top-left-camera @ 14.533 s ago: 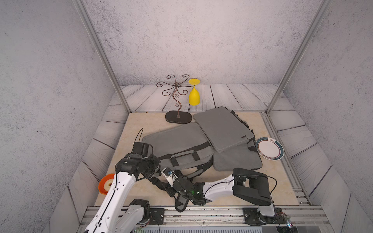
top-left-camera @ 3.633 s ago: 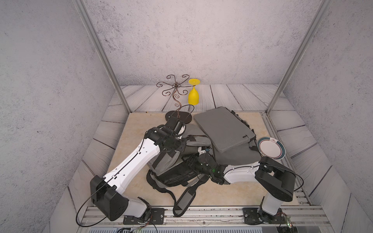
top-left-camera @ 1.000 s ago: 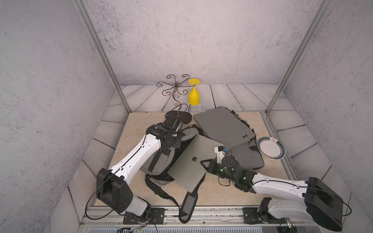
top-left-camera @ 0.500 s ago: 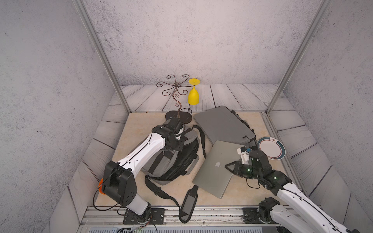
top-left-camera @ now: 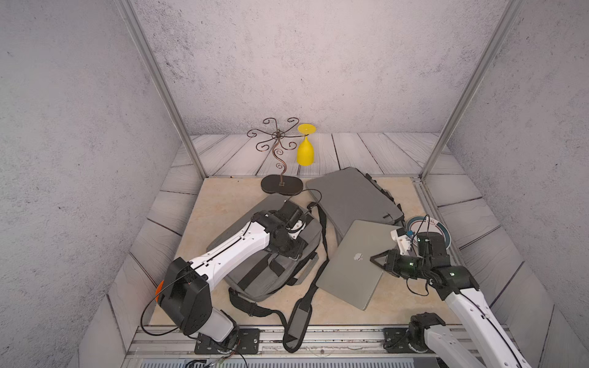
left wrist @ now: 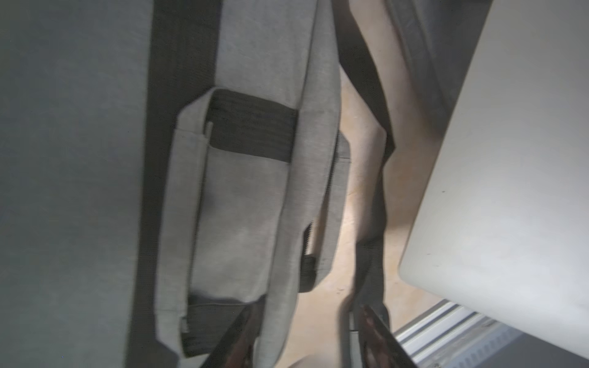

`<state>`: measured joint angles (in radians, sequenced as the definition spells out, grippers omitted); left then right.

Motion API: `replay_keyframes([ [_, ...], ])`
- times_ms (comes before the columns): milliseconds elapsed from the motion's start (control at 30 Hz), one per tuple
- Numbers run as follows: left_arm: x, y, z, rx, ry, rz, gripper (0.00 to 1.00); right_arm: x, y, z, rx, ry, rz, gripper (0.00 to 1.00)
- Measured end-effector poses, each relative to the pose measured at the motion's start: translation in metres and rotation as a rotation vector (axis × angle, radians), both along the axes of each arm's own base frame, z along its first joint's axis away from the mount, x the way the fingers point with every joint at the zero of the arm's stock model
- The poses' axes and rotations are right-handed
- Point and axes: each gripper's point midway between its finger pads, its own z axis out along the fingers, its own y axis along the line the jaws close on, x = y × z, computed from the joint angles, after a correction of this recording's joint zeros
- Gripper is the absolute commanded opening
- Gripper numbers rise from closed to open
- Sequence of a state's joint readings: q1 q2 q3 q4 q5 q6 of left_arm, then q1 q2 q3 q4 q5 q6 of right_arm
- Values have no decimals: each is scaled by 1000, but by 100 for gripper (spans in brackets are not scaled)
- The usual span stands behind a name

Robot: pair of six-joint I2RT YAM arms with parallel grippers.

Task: Open the zippered laptop bag and take out the laptop
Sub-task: Close the bag flap on the zippered laptop bag, then move the zippered laptop bag to the corner of the board.

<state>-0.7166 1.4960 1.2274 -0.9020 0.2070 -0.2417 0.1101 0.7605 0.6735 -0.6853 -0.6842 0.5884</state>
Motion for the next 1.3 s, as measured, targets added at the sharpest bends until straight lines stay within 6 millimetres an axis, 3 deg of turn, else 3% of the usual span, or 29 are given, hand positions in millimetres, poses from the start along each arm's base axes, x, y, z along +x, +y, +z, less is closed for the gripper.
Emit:
replay_keyframes([
  [133, -30, -10, -4, -25, 5, -83, 72, 10, -9, 14, -25, -35, -8, 0],
  [267, -55, -14, -11, -35, -3, -152, 76, 15, -16, 26, -51, -78, -8, 0],
  [533, -93, -25, -42, -54, -59, -298, 78, 21, -28, 20, -74, -63, -41, 0],
  [900, -86, -45, -73, -62, -95, -320, 79, 32, -33, 14, -65, -76, -70, 0],
  [1067, -87, -46, -90, -17, -86, -339, 78, 30, -32, 4, -59, -58, -66, 0],
  [1300, -83, -38, -114, 103, -112, -355, 69, 30, -32, 2, -51, -56, -67, 0],
])
